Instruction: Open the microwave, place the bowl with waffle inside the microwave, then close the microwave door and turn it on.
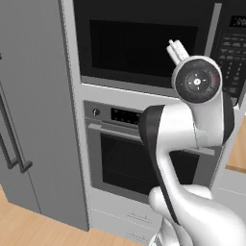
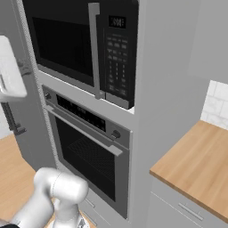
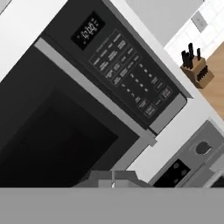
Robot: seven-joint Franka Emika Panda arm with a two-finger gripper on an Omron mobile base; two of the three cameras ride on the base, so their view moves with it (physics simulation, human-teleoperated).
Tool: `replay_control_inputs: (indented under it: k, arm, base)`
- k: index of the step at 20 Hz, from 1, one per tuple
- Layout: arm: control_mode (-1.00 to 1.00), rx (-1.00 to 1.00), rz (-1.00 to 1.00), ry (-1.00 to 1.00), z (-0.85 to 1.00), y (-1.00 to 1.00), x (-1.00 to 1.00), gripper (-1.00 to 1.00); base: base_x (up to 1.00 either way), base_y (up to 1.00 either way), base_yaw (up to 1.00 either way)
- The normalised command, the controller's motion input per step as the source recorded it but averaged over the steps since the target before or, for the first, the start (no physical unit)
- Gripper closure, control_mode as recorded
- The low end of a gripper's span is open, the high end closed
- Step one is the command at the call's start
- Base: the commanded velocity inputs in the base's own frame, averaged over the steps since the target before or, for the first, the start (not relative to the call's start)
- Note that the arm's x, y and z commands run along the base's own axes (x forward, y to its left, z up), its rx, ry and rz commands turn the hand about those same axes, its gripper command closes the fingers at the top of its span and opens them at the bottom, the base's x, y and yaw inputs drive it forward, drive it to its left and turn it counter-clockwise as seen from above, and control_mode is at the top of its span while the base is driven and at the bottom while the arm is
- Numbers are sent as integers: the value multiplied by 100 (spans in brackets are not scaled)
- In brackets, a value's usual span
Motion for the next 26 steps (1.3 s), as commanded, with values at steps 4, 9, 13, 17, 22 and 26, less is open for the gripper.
replay_control_inputs:
  k: [4, 9, 13, 17, 22, 26]
  arm:
    - [-100, -27, 3, 0, -30, -6, -32, 100]
    - [-100, -14, 0, 4, -11, -21, 0, 100]
    - [-100, -12, 0, 8, -18, -20, 11, 100]
    - [-100, -17, 0, 1, -29, -15, 14, 100]
    - [-100, -20, 0, 0, -16, -18, 28, 100]
    - [-100, -19, 0, 2, -11, -26, 36, 100]
  base:
    - [0, 0, 0]
    - [0, 0, 0]
    - [0, 0, 0]
    - [0, 0, 0]
    - [0, 0, 0]
    - [0, 0, 0]
